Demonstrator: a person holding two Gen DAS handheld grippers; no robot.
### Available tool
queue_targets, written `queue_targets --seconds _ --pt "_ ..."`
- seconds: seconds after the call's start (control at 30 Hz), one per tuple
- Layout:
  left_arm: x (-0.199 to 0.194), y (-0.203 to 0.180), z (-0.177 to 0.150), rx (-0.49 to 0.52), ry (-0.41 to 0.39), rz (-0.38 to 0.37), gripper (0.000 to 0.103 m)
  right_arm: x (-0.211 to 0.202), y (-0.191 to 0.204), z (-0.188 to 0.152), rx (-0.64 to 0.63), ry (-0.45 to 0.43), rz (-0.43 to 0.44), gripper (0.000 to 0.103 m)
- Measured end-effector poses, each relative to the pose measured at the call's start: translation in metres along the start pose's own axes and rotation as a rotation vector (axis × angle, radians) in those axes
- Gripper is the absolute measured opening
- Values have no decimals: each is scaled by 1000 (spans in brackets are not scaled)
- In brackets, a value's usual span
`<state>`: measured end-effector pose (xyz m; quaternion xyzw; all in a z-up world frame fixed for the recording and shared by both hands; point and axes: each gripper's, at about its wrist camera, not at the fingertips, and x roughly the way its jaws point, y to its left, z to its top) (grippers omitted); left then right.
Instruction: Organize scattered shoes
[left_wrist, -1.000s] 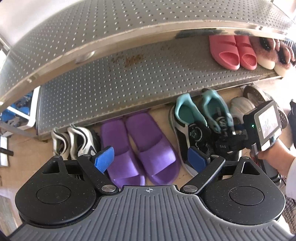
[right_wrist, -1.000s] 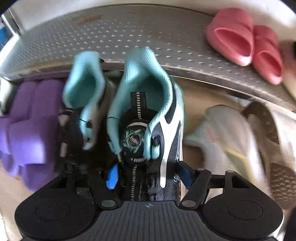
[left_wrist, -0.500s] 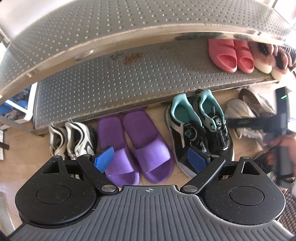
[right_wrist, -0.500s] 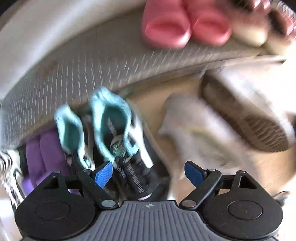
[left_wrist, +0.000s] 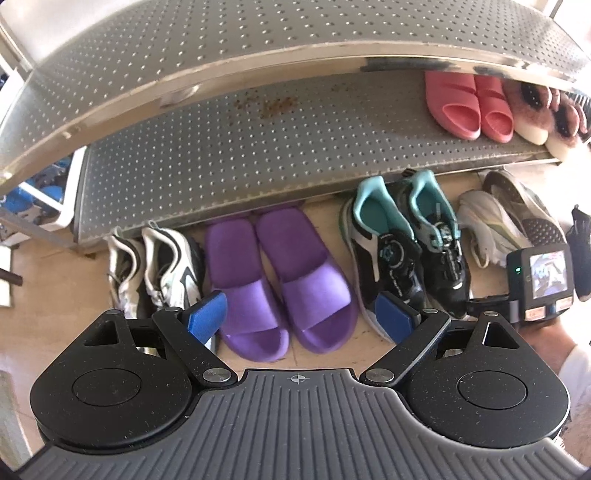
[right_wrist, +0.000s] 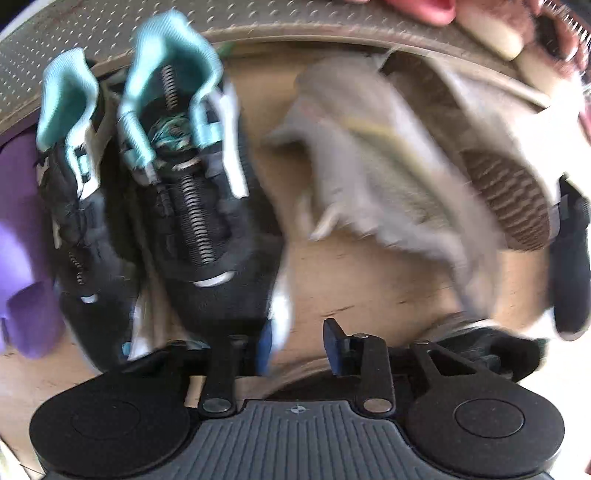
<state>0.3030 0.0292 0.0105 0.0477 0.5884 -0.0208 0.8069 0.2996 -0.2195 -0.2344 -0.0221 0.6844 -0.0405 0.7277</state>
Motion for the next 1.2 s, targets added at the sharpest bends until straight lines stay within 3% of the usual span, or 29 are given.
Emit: queue_targets --seconds 0.07,0.13,0.2,0.3,0.37,0.43,0.47,0.57,0.63,0.67,0.73,0.87,1.07,1.2 --pt "2 0 1 7 7 0 91 -4 13 4 -28 13 100 10" --pt "4 -1 1 13 8 5 91 -19 29 12 -91 1 119 14" --pt "5 -3 0 28 14 14 91 -37 28 18 -55 -26 115 38" --pt "4 -11 -6 70 20 -14 91 -93 16 28 22 -76 113 41" --pt "3 -24 -12 107 12 -64 91 -147 4 33 26 -108 136 52" --pt "1 -40 -19 159 -1 -108 91 -213 -18 26 55 -215 176 90" --pt "1 -50 -24 192 -10 -126 91 -244 -30 18 68 -285 195 95" --pt "0 -87 -44 353 -53 -132 91 -290 -66 -7 112 -463 226 101" --pt "12 -112 -52 389 -51 -140 91 -303 -99 -30 183 -575 237 101" --pt "17 -125 -56 407 -50 -144 91 -295 -121 -43 283 -587 230 100" --pt "29 -151 -64 442 -48 -151 91 -281 -143 -49 436 -498 208 92" --pt "52 -202 -79 512 -43 -167 91 -264 -198 -43 646 -448 409 91" --pt "86 -279 -102 616 -36 -189 91 -275 -237 -63 813 -530 350 96" --pt "103 -288 -73 448 0 -219 92 -278 -269 -82 909 -595 331 98"
